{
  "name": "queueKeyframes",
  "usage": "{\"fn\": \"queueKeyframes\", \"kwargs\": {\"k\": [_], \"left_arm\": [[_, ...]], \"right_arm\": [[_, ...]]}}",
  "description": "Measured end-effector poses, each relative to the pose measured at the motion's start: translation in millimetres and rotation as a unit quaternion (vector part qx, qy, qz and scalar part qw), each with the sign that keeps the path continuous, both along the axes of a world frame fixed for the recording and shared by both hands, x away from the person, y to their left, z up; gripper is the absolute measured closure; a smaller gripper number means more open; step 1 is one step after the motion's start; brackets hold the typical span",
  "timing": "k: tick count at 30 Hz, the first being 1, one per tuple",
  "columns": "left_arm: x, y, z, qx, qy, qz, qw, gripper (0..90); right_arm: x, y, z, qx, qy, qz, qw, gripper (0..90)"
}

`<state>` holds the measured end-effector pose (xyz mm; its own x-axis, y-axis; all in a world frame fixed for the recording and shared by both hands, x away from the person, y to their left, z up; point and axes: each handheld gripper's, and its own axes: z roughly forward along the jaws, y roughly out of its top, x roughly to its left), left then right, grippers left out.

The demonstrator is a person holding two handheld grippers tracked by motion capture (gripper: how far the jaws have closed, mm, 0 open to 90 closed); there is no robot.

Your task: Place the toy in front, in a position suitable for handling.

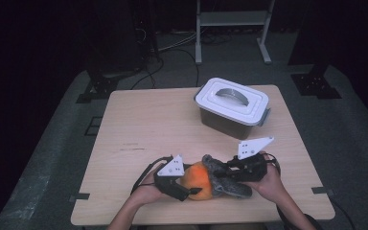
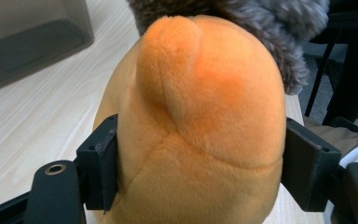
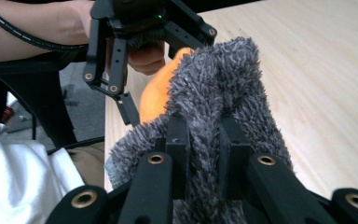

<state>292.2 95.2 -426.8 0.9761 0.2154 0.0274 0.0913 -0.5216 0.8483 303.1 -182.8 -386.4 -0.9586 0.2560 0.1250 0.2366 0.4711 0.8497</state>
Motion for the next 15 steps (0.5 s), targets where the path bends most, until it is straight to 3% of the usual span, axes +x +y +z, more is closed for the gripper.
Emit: {"fn": "queueKeyframes", "kwargs": {"k": [2, 4, 7, 12, 15], "left_arm": [[-0.4, -1.0, 0.2, 0.001, -0.003, -0.001, 1.0000, 24.9], [-0.4, -0.8, 0.0, 0.001, -0.004, -0.002, 1.0000, 24.7], [0.0, -0.5, -0.3, -0.001, -0.004, -0.005, 1.0000, 24.6], [-0.9, 0.7, -1.6, -0.001, -0.008, -0.013, 0.9999, 23.3], [-2.4, 1.5, -2.1, 0.003, -0.015, -0.019, 0.9997, 22.9]], "right_arm": [[1.9, -2.7, -1.4, -0.004, 0.000, -0.006, 1.0000, 77.0], [8.4, -14.5, -9.7, -0.011, 0.019, -0.028, 0.9994, 77.0], [10.4, -19.3, -12.5, -0.011, 0.026, -0.034, 0.9990, 77.0], [2.8, -9.7, -3.4, 0.009, 0.012, -0.014, 0.9998, 77.0], [-1.5, -2.0, -1.7, 0.002, 0.004, 0.000, 1.0000, 77.0]]}}
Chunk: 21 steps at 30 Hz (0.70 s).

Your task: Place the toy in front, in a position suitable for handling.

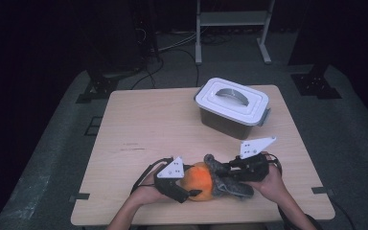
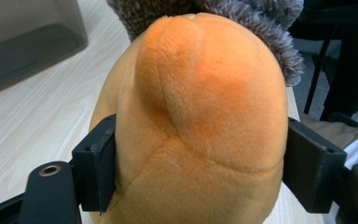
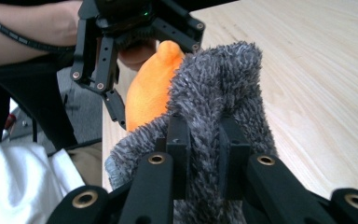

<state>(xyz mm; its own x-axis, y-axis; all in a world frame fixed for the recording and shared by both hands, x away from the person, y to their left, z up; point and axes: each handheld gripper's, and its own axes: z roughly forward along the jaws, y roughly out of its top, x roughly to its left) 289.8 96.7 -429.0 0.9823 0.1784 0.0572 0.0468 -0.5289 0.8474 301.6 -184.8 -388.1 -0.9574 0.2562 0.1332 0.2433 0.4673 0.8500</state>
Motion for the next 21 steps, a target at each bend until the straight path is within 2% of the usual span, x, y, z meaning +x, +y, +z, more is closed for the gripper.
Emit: {"fn": "queueKeyframes", "kwargs": {"k": [4, 5, 9, 12, 16, 21], "left_arm": [[-1.5, -2.4, 0.4, 0.003, -0.008, -0.001, 1.0000, 23.0], [-2.1, -3.1, 0.3, 0.003, -0.011, -0.002, 0.9999, 23.0], [-4.6, -5.3, 1.4, 0.010, -0.026, -0.012, 0.9995, 23.0], [-7.8, -8.1, 2.1, 0.017, -0.042, -0.023, 0.9987, 23.7], [-13.8, -12.4, 3.5, 0.034, -0.069, -0.040, 0.9962, 24.1], [-15.0, -13.2, 4.3, 0.041, -0.074, -0.042, 0.9955, 24.3]], "right_arm": [[6.0, -7.4, -4.7, -0.012, 0.017, -0.005, 0.9998, 77.1], [10.5, -14.1, -9.4, -0.016, 0.031, -0.016, 0.9993, 77.0], [13.4, -19.3, -11.9, -0.013, 0.042, -0.019, 0.9989, 77.1], [9.9, -13.1, -6.7, -0.001, 0.035, -0.005, 0.9994, 77.1], [5.1, -2.1, -0.4, 0.009, 0.027, 0.009, 0.9995, 77.1], [5.2, -1.9, -2.3, 0.004, 0.034, 0.014, 0.9993, 77.1]]}}
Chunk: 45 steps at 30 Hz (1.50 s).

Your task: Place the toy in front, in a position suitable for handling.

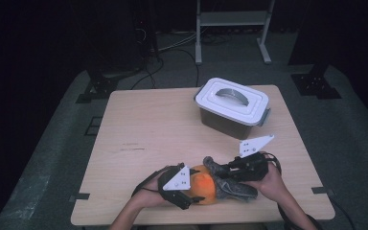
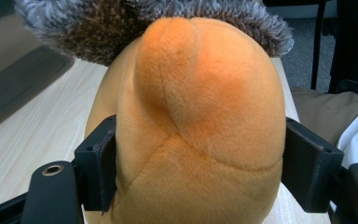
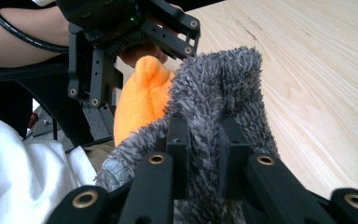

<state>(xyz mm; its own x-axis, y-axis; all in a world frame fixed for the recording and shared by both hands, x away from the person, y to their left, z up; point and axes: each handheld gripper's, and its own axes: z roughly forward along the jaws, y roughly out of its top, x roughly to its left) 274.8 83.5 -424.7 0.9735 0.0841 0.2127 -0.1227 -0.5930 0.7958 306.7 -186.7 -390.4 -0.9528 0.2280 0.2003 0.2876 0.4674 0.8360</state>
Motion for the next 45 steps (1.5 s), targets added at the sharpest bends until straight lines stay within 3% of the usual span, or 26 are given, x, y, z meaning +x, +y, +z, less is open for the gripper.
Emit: {"fn": "queueKeyframes", "kwargs": {"k": [5, 9, 11, 15, 20, 22, 24, 29, 31, 33, 37, 39, 43, 45], "left_arm": [[4.0, 3.7, 0.3, -0.010, 0.008, 0.008, 0.9999, 25.4], [10.4, 11.2, 1.5, -0.033, 0.031, 0.028, 0.9986, 28.5], [14.1, 15.1, 2.1, -0.047, 0.048, 0.043, 0.9968, 30.2], [16.7, 15.5, 6.6, -0.055, 0.079, 0.070, 0.9928, 31.7], [17.3, 11.9, 9.1, -0.055, 0.093, 0.091, 0.9900, 31.7], [18.7, 13.6, 9.2, -0.060, 0.100, 0.095, 0.9886, 31.7], [20.2, 15.5, 10.4, -0.064, 0.105, 0.101, 0.9872, 31.9], [25.5, 22.9, 12.3, -0.079, 0.117, 0.135, 0.9807, 31.9], [25.5, 22.3, 13.0, -0.080, 0.121, 0.141, 0.9793, 31.9], [23.8, 18.9, 14.8, -0.077, 0.112, 0.144, 0.9802, 31.8], [21.8, 15.0, 16.6, -0.073, 0.108, 0.146, 0.9806, 31.8], [22.0, 16.0, 16.7, -0.071, 0.110, 0.148, 0.9803, 31.8], [23.9, 18.3, 16.4, -0.070, 0.116, 0.156, 0.9784, 31.8], [23.8, 17.8, 16.0, -0.069, 0.115, 0.156, 0.9786, 31.5]], "right_arm": [[5.9, -10.5, -7.7, -0.006, 0.015, -0.015, 0.9997, 77.2], [9.0, -17.7, -13.6, -0.009, 0.027, -0.028, 0.9992, 77.2], [9.0, -19.3, -13.9, -0.008, 0.026, -0.034, 0.9990, 77.2], [6.1, -17.8, -7.8, 0.000, 0.008, -0.042, 0.9991, 77.5], [-4.9, -7.0, 5.2, 0.019, -0.024, -0.029, 0.9991, 77.5], [-7.2, -3.6, 6.3, 0.013, -0.035, -0.030, 0.9988, 77.5], [-4.1, -6.1, 4.0, 0.011, -0.030, -0.035, 0.9989, 77.6], [2.5, -11.0, -6.0, -0.019, -0.023, -0.058, 0.9979, 77.3], [0.5, -7.9, -3.5, -0.015, -0.029, -0.053, 0.9980, 77.4], [-5.3, -1.3, 3.3, -0.002, -0.045, -0.043, 0.9980, 77.3], [-11.0, 4.1, 8.0, -0.009, -0.071, -0.046, 0.9964, 77.2], [-8.4, 2.1, 4.9, -0.009, -0.064, -0.045, 0.9969, 77.2], [-1.4, 0.9, -5.8, -0.034, -0.049, -0.055, 0.9967, 77.2], [-1.6, 0.9, -4.4, -0.028, -0.049, -0.054, 0.9969, 77.2]]}}
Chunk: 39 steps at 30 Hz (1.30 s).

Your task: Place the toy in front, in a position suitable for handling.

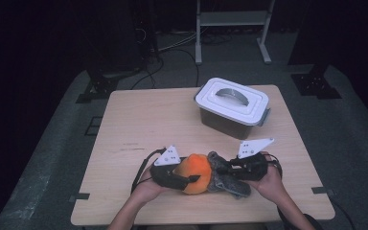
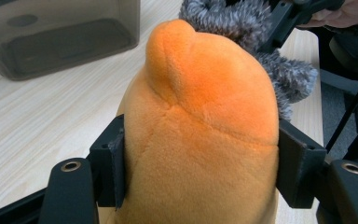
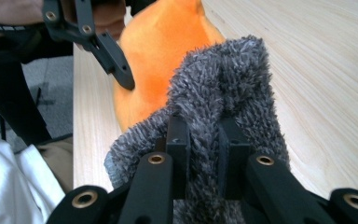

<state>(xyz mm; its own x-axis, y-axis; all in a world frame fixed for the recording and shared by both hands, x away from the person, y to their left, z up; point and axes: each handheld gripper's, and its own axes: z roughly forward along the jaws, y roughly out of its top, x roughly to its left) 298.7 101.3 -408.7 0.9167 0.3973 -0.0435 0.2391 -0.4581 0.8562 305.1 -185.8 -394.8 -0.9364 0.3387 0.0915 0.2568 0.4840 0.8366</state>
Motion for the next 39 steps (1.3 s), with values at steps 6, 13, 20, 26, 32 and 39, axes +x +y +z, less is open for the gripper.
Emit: {"fn": "queueKeyframes", "kwargs": {"k": [6, 13, 20, 26, 32, 39], "left_arm": [[-2.4, -8.4, -1.2, 0.008, -0.010, -0.003, 0.9999, 31.1], [-1.4, -6.4, 0.1, 0.008, -0.010, 0.003, 0.9999, 31.4], [-3.5, -4.1, 5.6, 0.023, -0.043, 0.007, 0.9988, 31.4], [-12.1, -14.2, -0.1, 0.060, -0.075, -0.025, 0.9951, 30.5], [-12.8, -13.3, -1.0, 0.058, -0.068, -0.062, 0.9941, 19.7], [-11.6, -6.9, -0.6, 0.039, -0.052, -0.076, 0.9950, 31.8]], "right_arm": [[-10.2, 8.0, 15.2, 0.045, -0.022, 0.025, 0.9984, 77.3], [-5.2, 9.7, 5.6, 0.017, -0.014, 0.019, 0.9996, 77.2], [-2.7, 3.9, 6.8, 0.016, -0.016, 0.001, 0.9997, 77.0], [-2.7, 2.6, 10.4, 0.033, -0.014, 0.006, 0.9993, 76.8], [-1.5, 5.5, -1.4, -0.003, 0.009, 0.032, 0.9995, 76.6], [-0.7, 0.8, -2.6, -0.011, 0.020, 0.035, 0.9991, 76.5]]}}
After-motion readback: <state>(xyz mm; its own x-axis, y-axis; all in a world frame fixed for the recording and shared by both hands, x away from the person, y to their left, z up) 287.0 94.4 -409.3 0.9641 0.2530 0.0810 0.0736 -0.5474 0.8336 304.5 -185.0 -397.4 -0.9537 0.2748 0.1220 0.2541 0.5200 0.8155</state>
